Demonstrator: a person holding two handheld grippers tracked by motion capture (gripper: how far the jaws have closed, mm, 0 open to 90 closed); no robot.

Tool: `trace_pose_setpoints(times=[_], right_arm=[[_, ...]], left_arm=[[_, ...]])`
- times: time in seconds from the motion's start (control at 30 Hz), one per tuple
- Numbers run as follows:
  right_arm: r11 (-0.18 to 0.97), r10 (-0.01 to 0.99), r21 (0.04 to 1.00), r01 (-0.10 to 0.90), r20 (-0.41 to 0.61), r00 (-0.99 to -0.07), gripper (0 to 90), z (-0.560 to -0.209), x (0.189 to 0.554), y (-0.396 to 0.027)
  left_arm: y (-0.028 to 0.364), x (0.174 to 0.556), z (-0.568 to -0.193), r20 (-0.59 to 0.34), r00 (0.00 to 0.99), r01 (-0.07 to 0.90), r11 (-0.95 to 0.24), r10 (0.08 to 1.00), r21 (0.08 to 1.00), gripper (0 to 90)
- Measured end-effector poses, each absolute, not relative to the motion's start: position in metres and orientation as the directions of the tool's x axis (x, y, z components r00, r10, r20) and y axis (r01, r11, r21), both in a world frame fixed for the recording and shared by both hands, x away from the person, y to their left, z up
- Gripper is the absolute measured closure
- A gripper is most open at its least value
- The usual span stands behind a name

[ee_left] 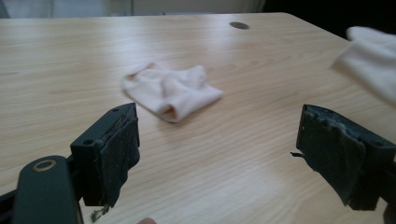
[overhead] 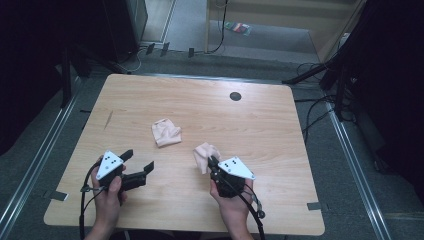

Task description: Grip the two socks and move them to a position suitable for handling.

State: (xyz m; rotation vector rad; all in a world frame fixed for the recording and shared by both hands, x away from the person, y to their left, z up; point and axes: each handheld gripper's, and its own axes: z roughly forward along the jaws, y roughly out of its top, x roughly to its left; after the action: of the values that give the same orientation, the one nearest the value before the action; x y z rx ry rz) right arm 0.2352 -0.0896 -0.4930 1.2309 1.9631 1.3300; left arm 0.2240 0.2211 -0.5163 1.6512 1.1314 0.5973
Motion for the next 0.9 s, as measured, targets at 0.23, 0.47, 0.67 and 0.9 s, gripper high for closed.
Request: trace_pose_setpoints(times=[0.23, 0.47, 0.67, 0.9], right_arm=[[0.147, 0.836, 0.882, 0.448, 0.132, -0.533, 86.2, -0.505, 0.228, -0.066], [0.147, 0.801, 0.844, 0.516, 0.204, -0.562, 69.3, -0.518, 0.23, -0.05], [0.061, 0.828, 0.865, 0.498, 0.235, -0.509, 66.3, -0.507, 0.238, -0.075], [0.164, 0.781, 0.83, 0.533, 0.22, -0.584, 73.9, -0.52, 0.24, -0.07]], left_arm=[[0.193, 0.218, -0.518, -0.142, 0.514, 0.393, -0.085, 0.846, 0.916, 14.0], [0.18, 0.216, -0.524, -0.152, 0.559, 0.402, -0.106, 0.815, 0.909, 14.0], [0.183, 0.217, -0.526, -0.162, 0.553, 0.413, -0.1, 0.817, 0.905, 14.0], [0.187, 0.22, -0.529, -0.168, 0.542, 0.43, -0.099, 0.823, 0.898, 14.0]])
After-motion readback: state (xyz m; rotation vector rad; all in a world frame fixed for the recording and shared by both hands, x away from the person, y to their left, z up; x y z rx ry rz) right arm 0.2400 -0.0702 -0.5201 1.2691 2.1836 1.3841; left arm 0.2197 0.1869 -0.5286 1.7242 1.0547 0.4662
